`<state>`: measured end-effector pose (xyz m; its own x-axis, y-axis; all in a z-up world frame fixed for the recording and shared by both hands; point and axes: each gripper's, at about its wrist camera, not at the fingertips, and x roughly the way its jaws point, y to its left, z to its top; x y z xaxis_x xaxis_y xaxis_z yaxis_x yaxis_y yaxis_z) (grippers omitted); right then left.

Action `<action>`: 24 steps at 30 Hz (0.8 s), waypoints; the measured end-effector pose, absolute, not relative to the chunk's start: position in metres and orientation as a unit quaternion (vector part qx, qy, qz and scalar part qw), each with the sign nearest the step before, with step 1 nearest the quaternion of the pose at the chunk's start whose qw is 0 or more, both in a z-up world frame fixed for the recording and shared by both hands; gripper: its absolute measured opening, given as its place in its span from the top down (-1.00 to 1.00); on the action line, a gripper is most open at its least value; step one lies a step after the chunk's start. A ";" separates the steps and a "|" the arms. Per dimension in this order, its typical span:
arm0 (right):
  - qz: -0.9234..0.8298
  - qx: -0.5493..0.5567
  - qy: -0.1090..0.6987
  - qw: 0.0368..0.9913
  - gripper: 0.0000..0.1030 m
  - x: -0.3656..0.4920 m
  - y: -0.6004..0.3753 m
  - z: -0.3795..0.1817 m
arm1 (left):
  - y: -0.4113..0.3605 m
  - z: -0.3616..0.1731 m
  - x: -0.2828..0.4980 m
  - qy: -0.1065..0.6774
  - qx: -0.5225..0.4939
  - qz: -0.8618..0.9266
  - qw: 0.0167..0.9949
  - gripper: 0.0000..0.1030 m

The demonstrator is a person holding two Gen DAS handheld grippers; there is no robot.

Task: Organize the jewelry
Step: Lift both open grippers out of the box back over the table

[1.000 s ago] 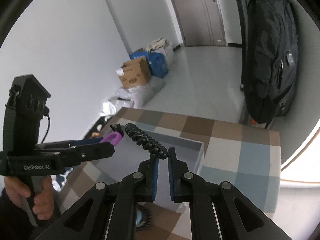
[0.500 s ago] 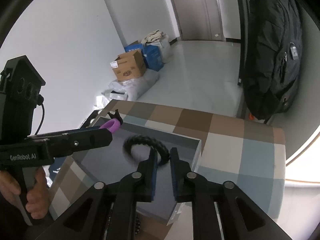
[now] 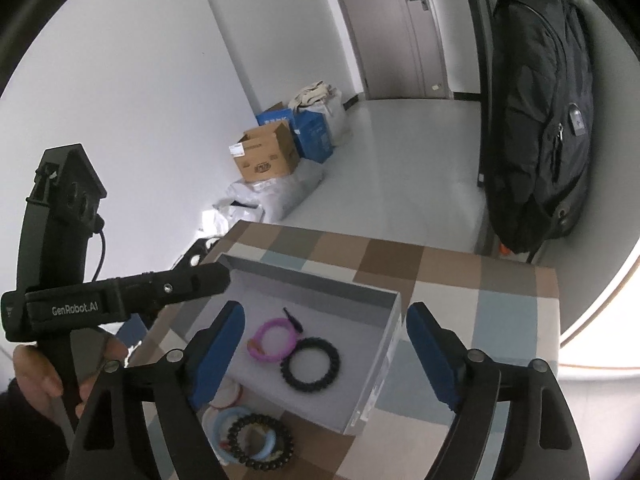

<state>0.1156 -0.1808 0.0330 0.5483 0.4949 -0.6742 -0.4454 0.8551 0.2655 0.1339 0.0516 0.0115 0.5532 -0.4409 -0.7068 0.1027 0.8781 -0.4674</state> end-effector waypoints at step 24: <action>0.207 0.028 0.355 0.911 -1.00 0.058 -0.193 0.051 | 0.062 0.027 0.065 0.388 -0.135 -0.058 0.910 -0.60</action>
<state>0.0585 -0.1927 0.0513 0.6623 0.3983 -0.6346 -0.3580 0.9123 0.1989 0.0649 0.0616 0.0272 0.6917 -0.2095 -0.6912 0.0000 0.9570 -0.2901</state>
